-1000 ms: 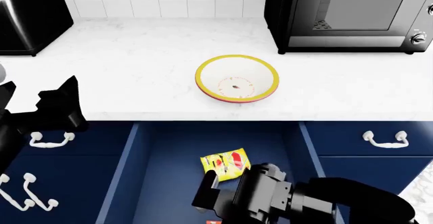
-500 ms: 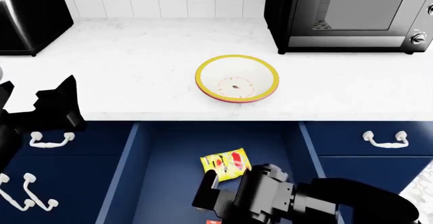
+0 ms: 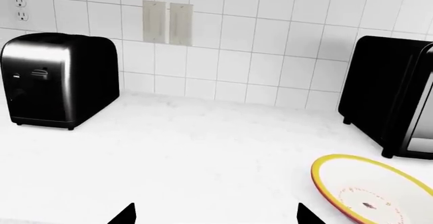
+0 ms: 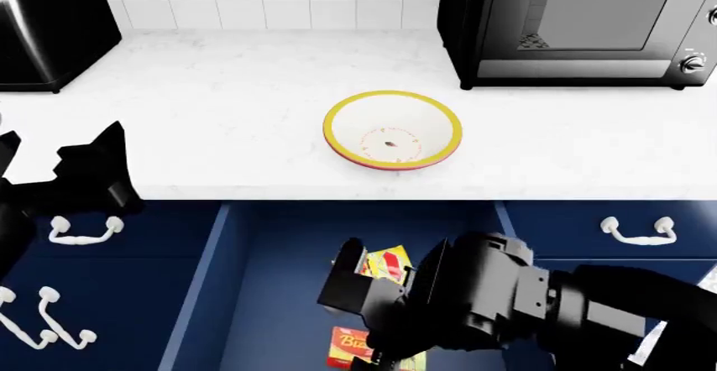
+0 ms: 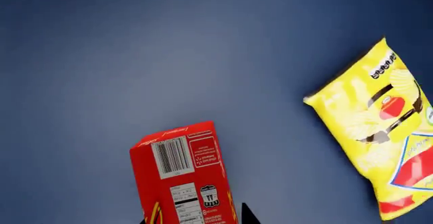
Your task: Place the bar in the bowl and close the drawer.
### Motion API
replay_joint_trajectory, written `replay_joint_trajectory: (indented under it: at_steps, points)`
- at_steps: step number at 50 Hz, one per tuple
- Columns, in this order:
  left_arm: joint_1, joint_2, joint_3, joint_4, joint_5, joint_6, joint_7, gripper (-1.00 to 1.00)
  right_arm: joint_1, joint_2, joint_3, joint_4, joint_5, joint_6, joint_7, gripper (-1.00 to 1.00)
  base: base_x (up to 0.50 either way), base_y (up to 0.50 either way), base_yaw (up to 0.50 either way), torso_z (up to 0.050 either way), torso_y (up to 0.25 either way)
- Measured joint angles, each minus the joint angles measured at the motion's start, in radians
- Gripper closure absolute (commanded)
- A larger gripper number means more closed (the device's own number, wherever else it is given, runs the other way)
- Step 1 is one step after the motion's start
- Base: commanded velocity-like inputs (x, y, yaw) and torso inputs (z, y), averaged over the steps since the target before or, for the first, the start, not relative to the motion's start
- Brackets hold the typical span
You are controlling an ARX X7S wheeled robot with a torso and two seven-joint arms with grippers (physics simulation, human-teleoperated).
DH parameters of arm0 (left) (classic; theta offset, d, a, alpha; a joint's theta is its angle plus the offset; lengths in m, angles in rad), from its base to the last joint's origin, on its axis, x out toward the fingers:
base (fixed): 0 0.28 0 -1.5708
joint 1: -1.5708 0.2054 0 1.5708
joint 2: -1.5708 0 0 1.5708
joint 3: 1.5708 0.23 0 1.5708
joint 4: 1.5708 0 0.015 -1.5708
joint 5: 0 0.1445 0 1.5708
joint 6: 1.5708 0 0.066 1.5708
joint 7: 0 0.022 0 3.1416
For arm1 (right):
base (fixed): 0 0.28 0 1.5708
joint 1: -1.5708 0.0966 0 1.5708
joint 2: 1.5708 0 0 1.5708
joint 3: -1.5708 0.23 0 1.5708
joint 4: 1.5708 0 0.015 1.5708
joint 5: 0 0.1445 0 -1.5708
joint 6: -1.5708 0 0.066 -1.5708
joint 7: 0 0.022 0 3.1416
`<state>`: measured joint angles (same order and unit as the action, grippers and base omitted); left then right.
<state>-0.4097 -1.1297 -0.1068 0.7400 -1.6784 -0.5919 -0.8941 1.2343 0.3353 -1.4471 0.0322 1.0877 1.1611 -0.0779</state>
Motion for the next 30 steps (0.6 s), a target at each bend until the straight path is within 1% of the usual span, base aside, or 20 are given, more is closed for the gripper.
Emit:
replay_joint_trajectory:
  at_steps: [8,14,22,30]
  points:
    - [-0.053,-0.002,0.028,-0.011,-0.023,-0.012,-0.008,-1.0,0.061,0.061,0.104,-0.104,0.106,0.039,0.073,1.0,0.0,0.0,0.0,0.0,0.0]
    - [-0.149,-0.003,0.076,-0.035,-0.071,-0.036,-0.021,-1.0,0.126,0.1,0.191,-0.165,0.214,0.08,0.137,1.0,0.0,0.0,0.0,0.0,0.0]
    - [-0.359,0.017,0.178,-0.101,-0.159,-0.102,-0.059,-1.0,0.228,0.146,0.295,-0.201,0.358,0.128,0.218,1.0,0.0,0.0,0.0,0.0,0.0]
    - [-0.612,0.083,0.306,-0.23,-0.248,-0.2,-0.091,-1.0,0.345,0.168,0.366,-0.165,0.459,0.168,0.256,1.0,0.0,0.0,0.0,0.0,0.0]
